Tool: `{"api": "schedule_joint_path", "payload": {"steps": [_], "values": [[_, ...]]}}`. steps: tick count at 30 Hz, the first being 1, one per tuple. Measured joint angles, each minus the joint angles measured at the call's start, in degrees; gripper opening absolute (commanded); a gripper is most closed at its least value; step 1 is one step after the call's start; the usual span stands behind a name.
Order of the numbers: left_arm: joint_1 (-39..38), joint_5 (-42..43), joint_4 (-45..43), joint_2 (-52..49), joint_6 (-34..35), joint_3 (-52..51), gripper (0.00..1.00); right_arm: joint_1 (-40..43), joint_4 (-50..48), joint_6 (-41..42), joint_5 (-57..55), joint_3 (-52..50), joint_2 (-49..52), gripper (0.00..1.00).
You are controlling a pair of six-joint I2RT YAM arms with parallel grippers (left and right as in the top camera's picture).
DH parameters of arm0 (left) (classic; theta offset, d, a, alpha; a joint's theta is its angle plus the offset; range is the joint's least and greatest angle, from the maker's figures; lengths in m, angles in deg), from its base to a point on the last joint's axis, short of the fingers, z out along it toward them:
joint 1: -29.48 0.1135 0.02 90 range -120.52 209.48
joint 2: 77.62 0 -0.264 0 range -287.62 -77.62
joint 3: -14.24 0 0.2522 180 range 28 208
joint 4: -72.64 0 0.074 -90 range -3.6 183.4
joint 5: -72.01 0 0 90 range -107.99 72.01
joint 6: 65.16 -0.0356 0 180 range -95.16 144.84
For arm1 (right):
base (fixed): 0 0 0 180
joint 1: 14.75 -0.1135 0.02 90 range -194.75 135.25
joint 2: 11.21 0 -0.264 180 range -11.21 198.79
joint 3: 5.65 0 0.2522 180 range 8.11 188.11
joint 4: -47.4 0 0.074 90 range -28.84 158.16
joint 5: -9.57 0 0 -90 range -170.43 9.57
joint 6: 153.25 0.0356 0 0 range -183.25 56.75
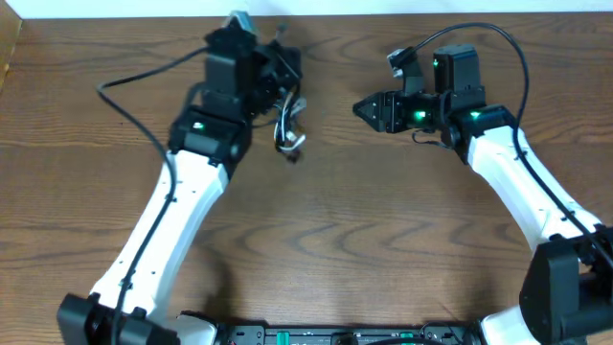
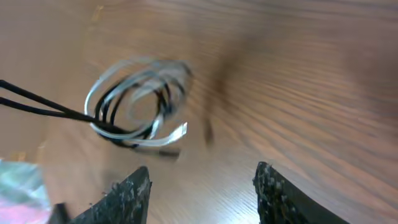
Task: Untangle cables
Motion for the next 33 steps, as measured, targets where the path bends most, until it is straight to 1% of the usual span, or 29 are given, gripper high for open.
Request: {"api": "schedule_joint_path", "payload": {"steps": [5,13,17,23,26,27,28,29,30,31,33], "values": [[-4.66,-1.2,1.66,-4.81,1.29,0.0,0.08,1.05,4.55,-0.7,-5.88,-0.02,-0.09,0.5],[-7.3,-1.22,2.1,-10.93,0.59,0.0,0.07,8.13,8.17,-0.5,-7.61,-0.02,-0.09,0.52],[-7.3,-2.86,2.25,-14.14,-3.37,0.0,0.08,10.36,8.81,-0.5,-8.04,-0.02,-0.09,0.54],[-7.3,-8.5,4.94,-20.5,-9.94,0.0,0.08,10.47,9.79,-0.5,-8.2,-0.02,-0.09,0.56],[-7.28,-10.93,6.73,-21.86,-12.98,0.0,0.08,10.47,9.84,-0.5,-8.22,-0.02,-0.09,0.57],[-7.28,-12.07,7.45,-22.03,-14.16,0.0,0.1,10.47,9.84,-0.48,-8.24,-0.02,-0.09,0.58],[-7.28,-13.51,8.09,-22.08,-15.39,0.0,0.15,10.47,9.86,-0.5,-8.22,-0.02,-0.09,0.58],[-7.28,-15.56,8.76,-22.08,-16.72,0.0,0.3,10.47,9.84,-0.5,-8.22,-0.02,-0.09,0.58],[-7.3,-16.92,8.98,-22.08,-17.64,0.0,0.42,10.47,9.84,-0.5,-8.22,-0.02,-0.09,0.58],[-7.3,-19.02,9.16,-22.08,-19.17,0.0,0.47,10.47,9.84,-0.5,-8.22,-0.02,-0.09,0.58],[-7.3,-22.77,9.2,-22.08,-21.11,0.0,0.52,10.47,9.84,-0.5,-8.22,-0.02,-0.09,0.58]]}}
